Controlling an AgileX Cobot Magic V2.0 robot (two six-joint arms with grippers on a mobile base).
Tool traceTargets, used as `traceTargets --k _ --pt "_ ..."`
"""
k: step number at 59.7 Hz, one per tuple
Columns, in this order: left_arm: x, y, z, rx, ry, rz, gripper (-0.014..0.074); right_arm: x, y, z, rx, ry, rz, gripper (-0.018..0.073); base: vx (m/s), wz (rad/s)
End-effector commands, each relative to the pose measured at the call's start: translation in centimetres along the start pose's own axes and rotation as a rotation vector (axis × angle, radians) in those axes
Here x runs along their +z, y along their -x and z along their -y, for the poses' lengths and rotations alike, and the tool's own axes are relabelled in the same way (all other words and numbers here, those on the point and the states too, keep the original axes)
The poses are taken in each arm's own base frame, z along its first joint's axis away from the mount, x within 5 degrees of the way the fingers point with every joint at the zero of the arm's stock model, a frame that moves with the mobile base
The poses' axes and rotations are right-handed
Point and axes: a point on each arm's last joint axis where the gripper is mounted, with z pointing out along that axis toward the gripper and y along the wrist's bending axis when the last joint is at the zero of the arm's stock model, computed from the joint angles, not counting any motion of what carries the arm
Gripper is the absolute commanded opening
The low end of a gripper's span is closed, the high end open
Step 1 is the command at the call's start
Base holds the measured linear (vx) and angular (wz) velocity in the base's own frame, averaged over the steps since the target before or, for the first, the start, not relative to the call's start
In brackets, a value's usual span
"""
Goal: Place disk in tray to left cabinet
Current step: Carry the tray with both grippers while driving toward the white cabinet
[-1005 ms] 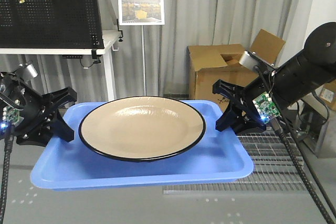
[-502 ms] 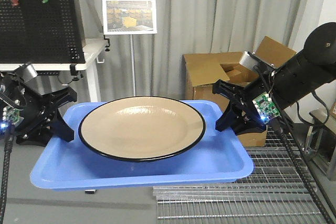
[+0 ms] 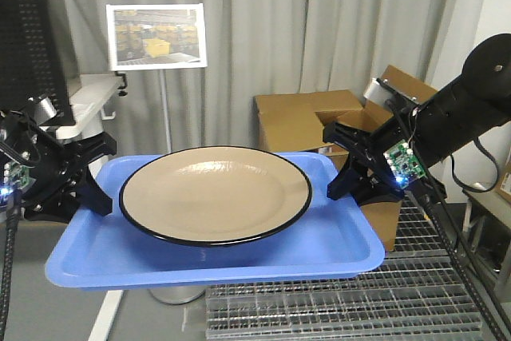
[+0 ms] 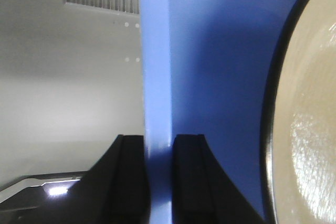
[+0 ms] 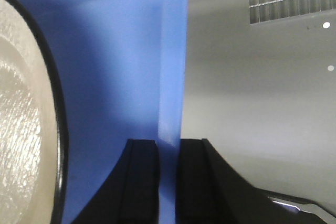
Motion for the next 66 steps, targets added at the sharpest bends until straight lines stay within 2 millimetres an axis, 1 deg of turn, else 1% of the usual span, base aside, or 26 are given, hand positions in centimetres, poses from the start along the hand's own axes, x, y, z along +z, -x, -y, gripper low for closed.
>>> traceTargets --k 1,15,28,66 --pt "-3.0 -0.93 4.09 -0.012 -0.25 0.062 0.0 -3.05 -1.18 -4.2 -0.017 0.22 0.019 -0.0004 0.37 -0.18" --pt "-3.0 -0.93 4.1 -0.012 -0.251 0.062 0.0 -3.05 -1.17 -4.2 -0.017 0.221 0.02 -0.0004 0.34 -0.26" --pt "-3.0 -0.91 4.09 -0.012 -0.25 0.064 0.0 -3.05 -1.16 -4.21 -0.017 0.221 0.021 -0.0004 0.27 -0.43" --pt "-3.0 -0.91 4.09 -0.012 -0.25 0.064 0.0 -3.05 -1.16 -4.21 -0.017 0.221 0.021 -0.0004 0.17 -0.66"
